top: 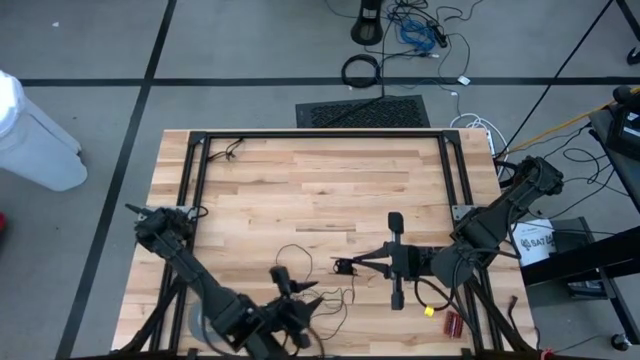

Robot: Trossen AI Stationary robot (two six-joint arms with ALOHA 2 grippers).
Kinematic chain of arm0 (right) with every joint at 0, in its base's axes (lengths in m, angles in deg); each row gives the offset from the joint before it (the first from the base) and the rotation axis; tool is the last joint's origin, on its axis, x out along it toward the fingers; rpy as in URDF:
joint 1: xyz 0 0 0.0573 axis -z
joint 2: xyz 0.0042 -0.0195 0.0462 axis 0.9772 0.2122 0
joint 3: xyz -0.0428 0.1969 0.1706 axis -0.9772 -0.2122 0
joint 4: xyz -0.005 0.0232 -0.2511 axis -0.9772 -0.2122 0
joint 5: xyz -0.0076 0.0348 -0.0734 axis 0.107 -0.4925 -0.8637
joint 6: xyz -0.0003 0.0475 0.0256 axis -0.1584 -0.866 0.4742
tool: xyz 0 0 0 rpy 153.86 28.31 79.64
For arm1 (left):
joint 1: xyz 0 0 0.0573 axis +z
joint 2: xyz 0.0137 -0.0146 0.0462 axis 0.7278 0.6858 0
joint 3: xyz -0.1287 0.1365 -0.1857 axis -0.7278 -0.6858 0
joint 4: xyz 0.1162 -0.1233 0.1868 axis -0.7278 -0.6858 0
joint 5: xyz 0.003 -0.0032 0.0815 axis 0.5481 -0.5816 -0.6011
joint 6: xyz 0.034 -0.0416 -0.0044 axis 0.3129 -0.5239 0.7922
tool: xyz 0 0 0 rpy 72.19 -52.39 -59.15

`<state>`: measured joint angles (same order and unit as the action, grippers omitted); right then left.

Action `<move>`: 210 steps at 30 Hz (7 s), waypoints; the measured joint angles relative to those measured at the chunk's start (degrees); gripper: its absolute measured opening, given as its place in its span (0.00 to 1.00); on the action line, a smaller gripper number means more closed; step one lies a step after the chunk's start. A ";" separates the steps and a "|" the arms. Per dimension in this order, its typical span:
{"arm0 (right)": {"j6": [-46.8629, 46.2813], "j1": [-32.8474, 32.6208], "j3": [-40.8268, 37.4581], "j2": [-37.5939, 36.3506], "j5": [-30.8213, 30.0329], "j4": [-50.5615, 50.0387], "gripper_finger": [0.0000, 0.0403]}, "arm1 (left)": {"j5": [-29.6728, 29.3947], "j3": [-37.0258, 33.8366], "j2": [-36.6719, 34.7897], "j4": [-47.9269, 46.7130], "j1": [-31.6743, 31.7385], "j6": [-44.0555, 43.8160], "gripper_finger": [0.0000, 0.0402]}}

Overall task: Coil cords
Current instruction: Coil the black wire onto the spool

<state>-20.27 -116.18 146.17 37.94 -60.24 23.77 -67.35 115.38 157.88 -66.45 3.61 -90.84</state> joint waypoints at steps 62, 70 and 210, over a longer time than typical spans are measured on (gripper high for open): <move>0.46 -0.28 0.00 -0.55 -0.07 0.13 0.00 | -1.07 -23.48 0.09 73.72 4.67 45.36 0.03; 0.15 -1.12 0.00 -0.55 0.09 -0.44 0.00 | -16.80 -23.48 -0.35 63.43 1.00 45.44 0.01; 6.52 8.50 0.05 5.68 -5.78 7.64 0.00 | -26.99 -27.76 -7.44 32.52 -7.31 0.81 0.30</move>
<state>-13.75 -107.68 146.22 43.63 -66.02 31.41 -94.34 87.63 150.44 -33.93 -3.70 -90.04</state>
